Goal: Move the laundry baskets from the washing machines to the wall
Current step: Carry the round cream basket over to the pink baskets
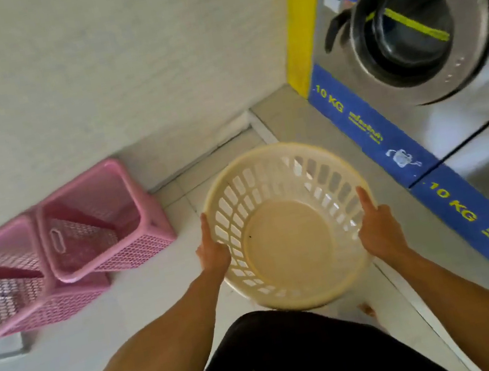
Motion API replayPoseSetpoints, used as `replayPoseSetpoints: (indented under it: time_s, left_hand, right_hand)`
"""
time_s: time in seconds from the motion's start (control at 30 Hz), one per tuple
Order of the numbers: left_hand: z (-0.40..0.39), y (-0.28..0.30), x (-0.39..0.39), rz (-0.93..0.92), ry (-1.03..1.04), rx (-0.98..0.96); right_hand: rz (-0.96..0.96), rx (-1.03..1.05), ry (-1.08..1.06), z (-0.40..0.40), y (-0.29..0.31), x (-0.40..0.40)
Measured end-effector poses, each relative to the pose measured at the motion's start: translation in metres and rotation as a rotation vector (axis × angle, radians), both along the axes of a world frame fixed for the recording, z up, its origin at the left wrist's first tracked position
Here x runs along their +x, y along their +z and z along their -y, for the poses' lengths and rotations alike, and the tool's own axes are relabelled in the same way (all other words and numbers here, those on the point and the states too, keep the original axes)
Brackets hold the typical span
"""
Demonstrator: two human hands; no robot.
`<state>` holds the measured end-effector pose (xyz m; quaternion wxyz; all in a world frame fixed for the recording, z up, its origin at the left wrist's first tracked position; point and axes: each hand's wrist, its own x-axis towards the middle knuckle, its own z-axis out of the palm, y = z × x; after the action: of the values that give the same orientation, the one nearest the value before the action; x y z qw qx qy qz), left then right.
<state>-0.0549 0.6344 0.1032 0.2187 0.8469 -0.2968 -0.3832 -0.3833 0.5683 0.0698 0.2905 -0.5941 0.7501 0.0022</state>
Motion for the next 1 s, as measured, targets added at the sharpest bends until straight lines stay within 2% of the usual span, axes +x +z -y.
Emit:
replayPoseSetpoints:
  time_s: [0.37,0.77,1.0]
  left_hand:
    - [0.033,-0.026,0.123,-0.044,0.345,-0.042]
    - [0.134,-0.071,0.212,-0.022,0.536,0.117]
    - [0.176,-0.099,0.242,0.023,0.585,0.171]
  right_hand:
    - [0.031,-0.078,0.289,0.131,-0.009,0.159]
    - [0.012,0.168,0.564,0.308,-0.038,0.281]
    - [-0.011,0.301,0.664,0.365,-0.066,0.331]
